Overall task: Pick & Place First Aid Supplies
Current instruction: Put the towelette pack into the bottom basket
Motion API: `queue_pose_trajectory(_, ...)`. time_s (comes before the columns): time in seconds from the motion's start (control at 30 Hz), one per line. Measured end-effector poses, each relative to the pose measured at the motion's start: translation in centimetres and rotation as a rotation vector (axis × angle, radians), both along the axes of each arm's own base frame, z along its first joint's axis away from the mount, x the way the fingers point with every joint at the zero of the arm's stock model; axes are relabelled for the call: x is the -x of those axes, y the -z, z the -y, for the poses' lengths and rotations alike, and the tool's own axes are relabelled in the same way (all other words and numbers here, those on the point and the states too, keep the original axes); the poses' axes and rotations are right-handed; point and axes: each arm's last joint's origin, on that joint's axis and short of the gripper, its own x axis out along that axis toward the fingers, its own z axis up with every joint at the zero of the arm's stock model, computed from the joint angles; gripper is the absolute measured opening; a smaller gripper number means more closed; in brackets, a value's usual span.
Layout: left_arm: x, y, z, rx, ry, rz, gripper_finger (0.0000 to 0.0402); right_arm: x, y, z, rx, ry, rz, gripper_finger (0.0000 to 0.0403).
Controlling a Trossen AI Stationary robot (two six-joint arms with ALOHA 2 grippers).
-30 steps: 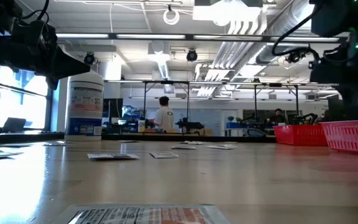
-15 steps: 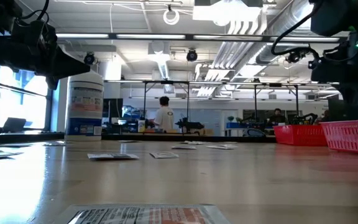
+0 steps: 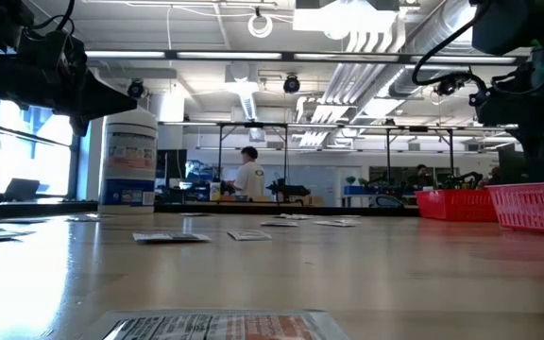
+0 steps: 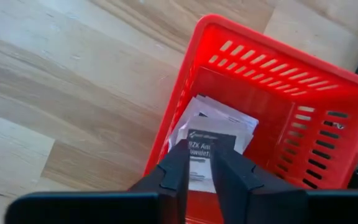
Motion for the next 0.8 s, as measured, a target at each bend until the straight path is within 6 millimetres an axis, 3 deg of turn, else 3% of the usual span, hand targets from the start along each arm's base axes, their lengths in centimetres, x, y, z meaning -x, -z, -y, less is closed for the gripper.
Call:
queue_pose_trajectory(0.13, 0.0, 0.0, 0.0, 0.000, 0.000, 0.000, 0.0001, -0.4, -1.2, 0.1, 0.000, -0.006, 0.007, 0.0073)
queue_pose_trajectory(0.23, 0.0, 0.0, 0.0, 0.000, 0.000, 0.000, 0.0001, -1.5, -3.4, 0.3, 0.042, -0.065, 0.062, 0.0070)
queue_pose_trajectory(0.37, 0.0, 0.0, 0.0, 0.000, 0.000, 0.000, 0.0001, -4.1, -7.0, 0.3, 0.169, -0.188, 0.285, 0.0060)
queue_pose_trajectory(0.5, 0.0, 0.0, 0.0, 0.000, 0.000, 0.000, 0.0001, -7.1, -9.3, 0.0, 0.347, -0.376, 0.558, 0.0054)
queue_pose_trajectory(0.67, 0.0, 0.0, 0.0, 0.000, 0.000, 0.000, 0.0001, -9.4, -10.5, -0.4, 0.609, -0.609, 0.775, 0.0053)
queue_pose_trajectory(0.8, 0.0, 0.0, 0.0, 0.000, 0.000, 0.000, 0.0001, -9.8, -9.9, -0.1, 0.764, -0.661, 0.870, 0.0053)
